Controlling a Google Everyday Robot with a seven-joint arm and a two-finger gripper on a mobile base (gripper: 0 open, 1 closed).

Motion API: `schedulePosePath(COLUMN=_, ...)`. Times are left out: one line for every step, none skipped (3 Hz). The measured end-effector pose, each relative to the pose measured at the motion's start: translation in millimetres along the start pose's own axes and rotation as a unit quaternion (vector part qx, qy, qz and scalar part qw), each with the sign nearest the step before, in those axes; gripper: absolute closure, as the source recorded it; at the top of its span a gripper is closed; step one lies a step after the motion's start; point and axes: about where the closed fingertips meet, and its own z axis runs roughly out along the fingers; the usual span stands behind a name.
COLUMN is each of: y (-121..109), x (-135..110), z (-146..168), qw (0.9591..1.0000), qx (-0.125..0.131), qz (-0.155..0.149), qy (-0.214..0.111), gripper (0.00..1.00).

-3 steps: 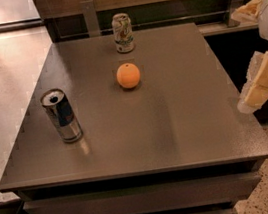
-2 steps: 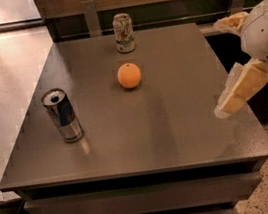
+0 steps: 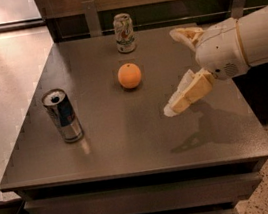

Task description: Pick redbull can

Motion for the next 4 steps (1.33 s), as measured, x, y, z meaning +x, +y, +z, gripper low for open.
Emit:
schedulePosePath(y=6.8, x=-21.6, z=33.6, qw=0.997, qx=-0.041, qz=0.002, qy=-0.065, gripper=0.0)
schedulePosePath(y=24.9, x=-38.7, z=68.7, qw=0.9901, qx=-0.101, qz=0.004, qy=-0.097, gripper=0.0)
schedulePosePath(y=24.9, x=-38.8, z=68.7, qw=0.9901, qx=-0.101, qz=0.003, qy=-0.097, gripper=0.0)
schedulePosePath(y=27.4, x=-40.6, z=91.4, qw=0.9871, qx=-0.123, qz=0.018, qy=-0.1, gripper=0.0)
